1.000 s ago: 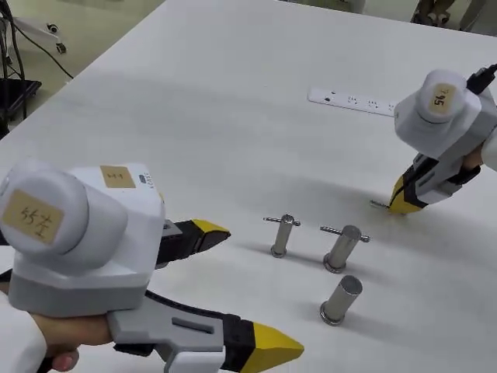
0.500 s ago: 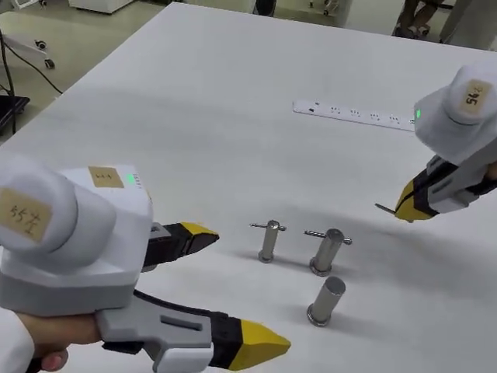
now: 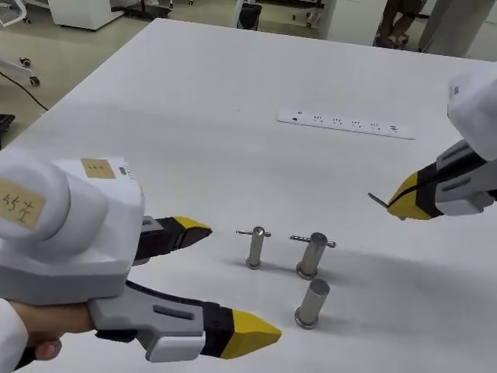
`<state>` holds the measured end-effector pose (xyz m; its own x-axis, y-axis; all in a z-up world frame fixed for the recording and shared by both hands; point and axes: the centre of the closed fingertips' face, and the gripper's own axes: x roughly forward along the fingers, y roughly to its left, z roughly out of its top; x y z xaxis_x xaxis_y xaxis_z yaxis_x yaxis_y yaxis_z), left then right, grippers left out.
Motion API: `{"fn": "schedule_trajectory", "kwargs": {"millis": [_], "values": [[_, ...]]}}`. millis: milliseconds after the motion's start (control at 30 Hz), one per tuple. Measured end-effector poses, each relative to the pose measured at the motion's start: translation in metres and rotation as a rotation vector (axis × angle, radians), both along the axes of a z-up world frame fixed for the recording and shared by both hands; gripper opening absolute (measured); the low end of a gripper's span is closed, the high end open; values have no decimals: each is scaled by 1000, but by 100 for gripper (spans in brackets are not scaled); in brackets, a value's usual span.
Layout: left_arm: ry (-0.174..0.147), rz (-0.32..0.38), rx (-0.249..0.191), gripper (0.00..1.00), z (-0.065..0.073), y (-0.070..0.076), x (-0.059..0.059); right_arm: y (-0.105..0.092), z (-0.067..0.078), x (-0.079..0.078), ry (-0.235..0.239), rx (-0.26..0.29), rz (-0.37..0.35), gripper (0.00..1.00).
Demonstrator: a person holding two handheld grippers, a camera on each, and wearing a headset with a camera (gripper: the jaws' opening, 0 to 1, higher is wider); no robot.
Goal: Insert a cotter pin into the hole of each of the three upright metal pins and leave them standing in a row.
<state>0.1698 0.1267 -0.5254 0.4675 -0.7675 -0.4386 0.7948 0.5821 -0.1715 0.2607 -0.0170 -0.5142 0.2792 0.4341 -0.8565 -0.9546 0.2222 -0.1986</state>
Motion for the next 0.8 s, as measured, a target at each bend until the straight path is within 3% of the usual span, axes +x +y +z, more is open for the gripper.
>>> {"fn": "schedule_trajectory", "kwargs": {"millis": [267,433,500,800], "values": [[-22,-13,-17,75,13,-6,15,-3,8,-11,-49,24,-1,0],[-33,-27,-46,72,24,-17,26,-6,12,-16,-74,38,-20,0],[-6,-35,-72,67,27,-24,27,-7,14,-18,-77,47,-22,0],[26,-62,-144,53,40,-56,43,-7,20,-27,-95,71,-34,0]]}}
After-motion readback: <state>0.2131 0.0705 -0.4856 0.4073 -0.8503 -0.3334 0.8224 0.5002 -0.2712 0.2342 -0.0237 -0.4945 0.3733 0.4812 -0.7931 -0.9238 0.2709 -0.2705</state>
